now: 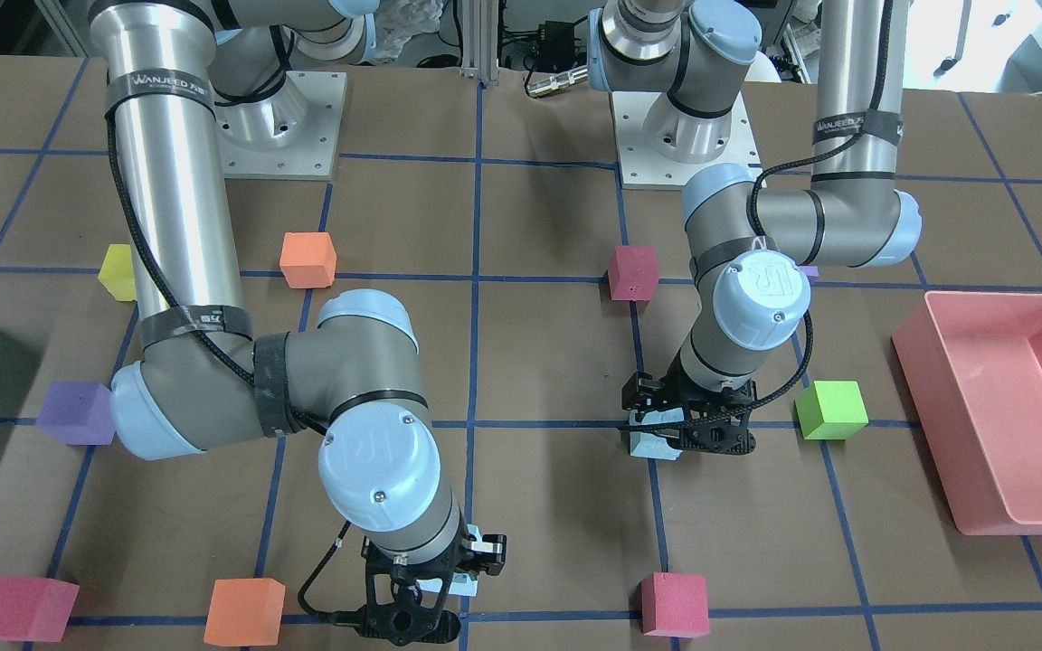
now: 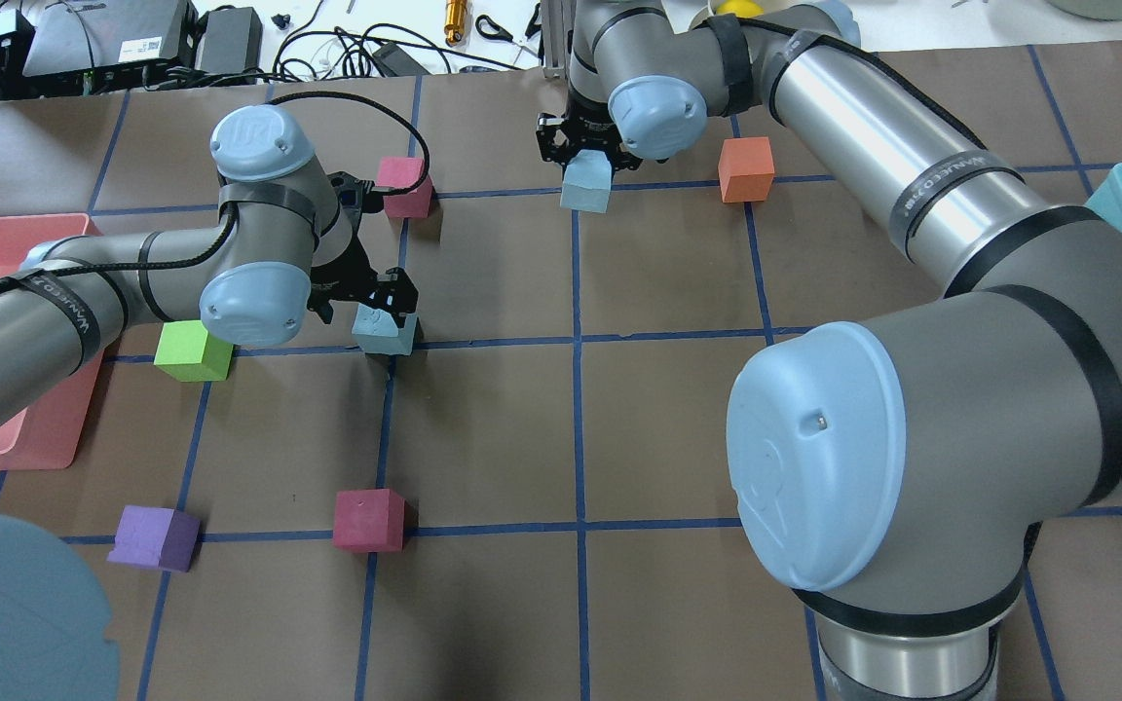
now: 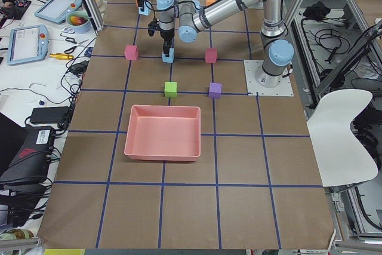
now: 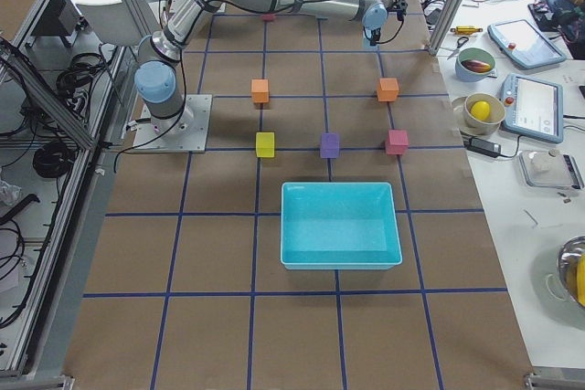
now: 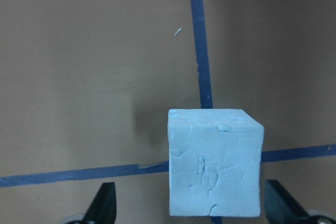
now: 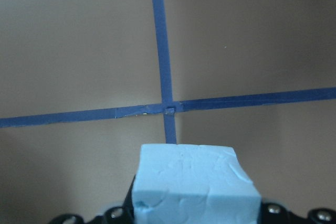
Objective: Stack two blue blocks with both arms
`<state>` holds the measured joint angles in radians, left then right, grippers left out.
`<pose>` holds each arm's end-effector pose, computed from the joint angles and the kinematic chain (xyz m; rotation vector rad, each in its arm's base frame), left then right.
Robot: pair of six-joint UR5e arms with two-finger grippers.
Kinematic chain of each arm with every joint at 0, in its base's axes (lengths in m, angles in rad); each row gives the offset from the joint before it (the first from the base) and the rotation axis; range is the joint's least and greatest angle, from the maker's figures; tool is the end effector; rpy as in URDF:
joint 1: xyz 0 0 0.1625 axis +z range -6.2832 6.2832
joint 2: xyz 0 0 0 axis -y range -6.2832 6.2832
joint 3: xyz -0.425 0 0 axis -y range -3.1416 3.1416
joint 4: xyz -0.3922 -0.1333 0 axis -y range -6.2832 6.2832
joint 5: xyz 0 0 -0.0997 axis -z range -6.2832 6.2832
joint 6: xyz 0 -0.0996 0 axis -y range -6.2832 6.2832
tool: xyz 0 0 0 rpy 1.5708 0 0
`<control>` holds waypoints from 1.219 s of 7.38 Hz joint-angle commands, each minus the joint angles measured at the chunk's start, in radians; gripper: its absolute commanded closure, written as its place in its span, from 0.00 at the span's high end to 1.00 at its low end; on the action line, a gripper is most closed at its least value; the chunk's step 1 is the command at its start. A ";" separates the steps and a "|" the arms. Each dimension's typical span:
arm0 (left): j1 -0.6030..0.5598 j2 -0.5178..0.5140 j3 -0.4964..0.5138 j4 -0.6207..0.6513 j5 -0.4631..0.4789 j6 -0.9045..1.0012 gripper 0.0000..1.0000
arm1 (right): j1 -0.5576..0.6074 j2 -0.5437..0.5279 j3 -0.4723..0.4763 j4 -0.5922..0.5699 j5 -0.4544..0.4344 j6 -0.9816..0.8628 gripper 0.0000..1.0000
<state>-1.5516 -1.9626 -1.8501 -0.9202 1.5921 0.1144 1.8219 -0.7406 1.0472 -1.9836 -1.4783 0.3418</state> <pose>-0.1203 -0.5695 0.2098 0.1489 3.1180 0.0342 0.3361 -0.7368 0.2428 0.1295 3.0174 -0.1127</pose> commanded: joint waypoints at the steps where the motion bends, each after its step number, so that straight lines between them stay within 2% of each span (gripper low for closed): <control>1: -0.001 -0.010 -0.001 0.007 -0.007 -0.001 1.00 | 0.010 0.036 -0.007 -0.036 0.001 -0.032 0.00; 3: -0.001 -0.019 -0.003 0.007 -0.007 0.005 1.00 | 0.010 0.068 -0.009 -0.058 0.001 -0.049 0.00; 4: -0.001 -0.028 -0.006 0.006 -0.009 0.010 0.92 | 0.010 0.075 -0.013 -0.066 0.003 -0.049 0.04; 5: -0.001 -0.030 -0.003 0.009 -0.011 0.014 0.63 | 0.010 0.084 -0.031 -0.064 0.004 -0.049 0.08; 6: -0.001 -0.032 -0.001 0.009 -0.011 0.008 0.33 | 0.010 0.092 -0.033 -0.066 0.004 -0.044 0.24; 7: -0.001 -0.030 0.002 0.009 -0.011 0.011 0.18 | 0.008 0.093 -0.033 -0.066 0.004 -0.041 0.99; 9: -0.002 -0.015 0.056 -0.015 -0.026 -0.001 0.09 | 0.008 0.063 -0.033 -0.063 0.004 -0.029 1.00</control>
<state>-1.5528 -1.9845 -1.8298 -0.9174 1.5770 0.1226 1.8303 -0.6591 1.0147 -2.0480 -1.4729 0.3082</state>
